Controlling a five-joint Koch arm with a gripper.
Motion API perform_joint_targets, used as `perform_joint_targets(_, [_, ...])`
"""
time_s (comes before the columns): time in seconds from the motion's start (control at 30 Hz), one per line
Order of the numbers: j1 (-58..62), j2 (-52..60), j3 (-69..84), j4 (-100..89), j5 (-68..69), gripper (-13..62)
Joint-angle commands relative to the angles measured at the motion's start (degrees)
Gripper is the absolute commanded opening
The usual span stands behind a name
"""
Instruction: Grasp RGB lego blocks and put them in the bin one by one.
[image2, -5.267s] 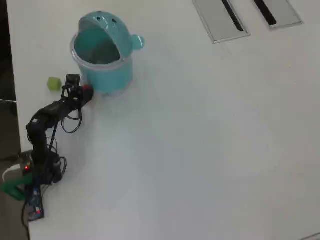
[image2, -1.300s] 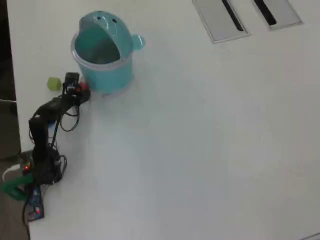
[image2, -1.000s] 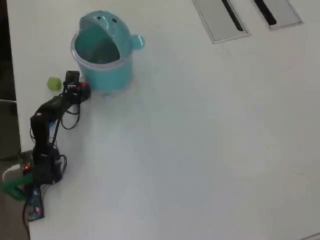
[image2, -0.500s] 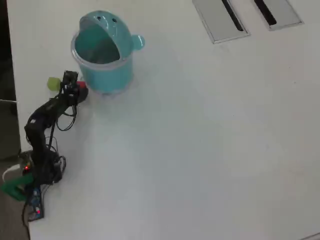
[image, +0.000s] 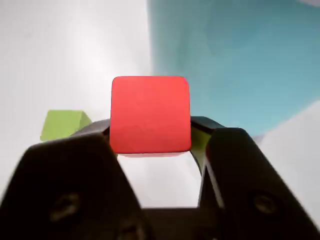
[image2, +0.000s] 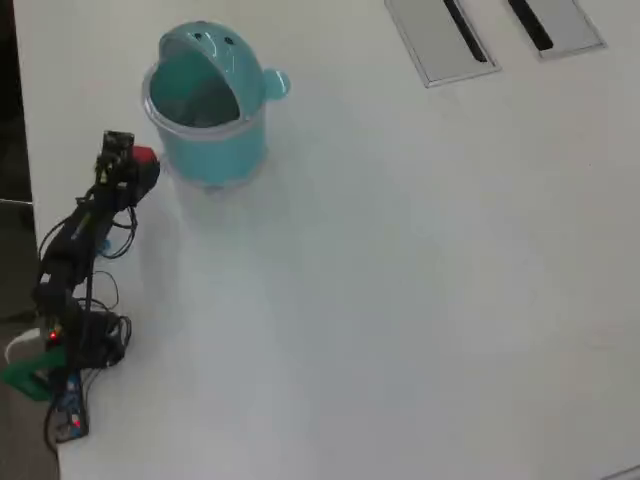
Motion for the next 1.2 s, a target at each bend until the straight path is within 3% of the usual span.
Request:
perform_joint_targets(0.0, [-0.5, 4.4, -3.9, -0.2, 0.5, 19.3])
perform_joint_targets(0.3, [0.2, 6.3, -21.2, 9.1, 1.3, 19.3])
perform_joint_targets(0.6, [1.8, -1.7, -42.3, 15.4, 1.6, 19.3])
perform_joint_targets(1.17, [8.8, -20.2, -55.2, 3.6, -1.9, 20.0])
